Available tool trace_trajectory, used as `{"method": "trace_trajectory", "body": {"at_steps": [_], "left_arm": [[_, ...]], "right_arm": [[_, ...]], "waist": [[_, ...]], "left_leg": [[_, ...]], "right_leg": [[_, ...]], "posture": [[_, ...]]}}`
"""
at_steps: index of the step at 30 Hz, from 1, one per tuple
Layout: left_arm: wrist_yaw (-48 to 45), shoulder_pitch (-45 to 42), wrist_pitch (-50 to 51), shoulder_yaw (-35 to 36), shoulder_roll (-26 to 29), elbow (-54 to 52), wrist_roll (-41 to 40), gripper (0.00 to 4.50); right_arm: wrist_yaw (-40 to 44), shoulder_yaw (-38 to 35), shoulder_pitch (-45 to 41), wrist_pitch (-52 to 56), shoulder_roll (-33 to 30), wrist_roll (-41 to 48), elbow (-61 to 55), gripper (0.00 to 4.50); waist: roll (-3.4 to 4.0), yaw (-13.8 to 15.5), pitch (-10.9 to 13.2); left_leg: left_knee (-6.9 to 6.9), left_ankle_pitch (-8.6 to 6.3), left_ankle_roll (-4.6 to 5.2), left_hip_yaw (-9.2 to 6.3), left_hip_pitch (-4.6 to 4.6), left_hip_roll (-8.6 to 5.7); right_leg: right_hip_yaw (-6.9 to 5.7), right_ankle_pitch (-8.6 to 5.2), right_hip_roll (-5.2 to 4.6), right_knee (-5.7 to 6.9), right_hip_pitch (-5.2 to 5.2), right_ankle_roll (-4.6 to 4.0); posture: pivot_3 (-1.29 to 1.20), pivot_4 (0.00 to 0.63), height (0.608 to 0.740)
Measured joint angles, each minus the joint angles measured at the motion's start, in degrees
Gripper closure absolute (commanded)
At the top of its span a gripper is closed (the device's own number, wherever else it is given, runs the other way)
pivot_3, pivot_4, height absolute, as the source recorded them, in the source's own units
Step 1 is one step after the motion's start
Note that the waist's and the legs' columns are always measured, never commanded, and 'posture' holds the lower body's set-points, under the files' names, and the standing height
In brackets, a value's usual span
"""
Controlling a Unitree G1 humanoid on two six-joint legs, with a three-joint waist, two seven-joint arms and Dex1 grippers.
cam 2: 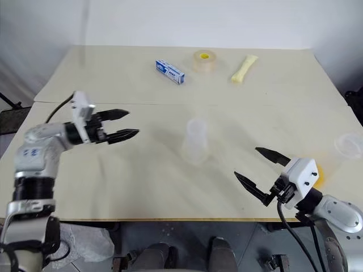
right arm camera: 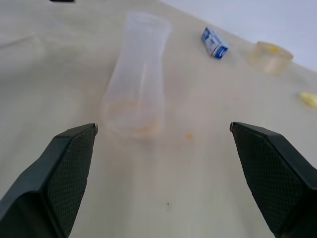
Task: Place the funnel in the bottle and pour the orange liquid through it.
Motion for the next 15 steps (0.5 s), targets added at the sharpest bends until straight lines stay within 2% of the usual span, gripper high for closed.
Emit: {"method": "trace_trajectory", "body": {"at_steps": [6,9,15], "left_arm": [[4.2,19.0,1.6,12.3,0.1,-12.1,-6.4,0.02],[7.0,27.7,0.7,17.1,-2.6,-17.1,-8.4,0.02],[11.8,40.2,-1.8,20.3,-7.7,-26.1,-10.2,0.02]], "right_arm": [[3.5,0.3,-2.1,0.5,-1.0,1.9,2.3,0.0],[5.3,0.3,-3.4,0.8,-2.0,2.3,4.0,0.0],[7.4,1.1,-6.3,1.6,-2.5,2.5,6.3,0.0]], "waist": [[0.02,0.5,0.0],[0.02,0.7,0.0],[0.05,0.5,0.0]], "left_leg": [[0.0,-0.07,-0.03,-0.06,0.06,0.01],[0.01,-0.08,-0.02,-0.07,0.07,0.01],[-0.02,-0.13,-0.08,-0.03,0.12,0.11]], "right_leg": [[0.42,-0.01,-0.03,-0.12,0.11,-0.02],[0.45,-0.01,-0.08,-0.24,0.19,-0.03],[0.56,-0.03,-0.18,-0.35,0.22,-0.06]], "posture": [[0.0,0.15,0.74],[0.0,0.15,0.74],[0.0,0.15,0.74]]}}
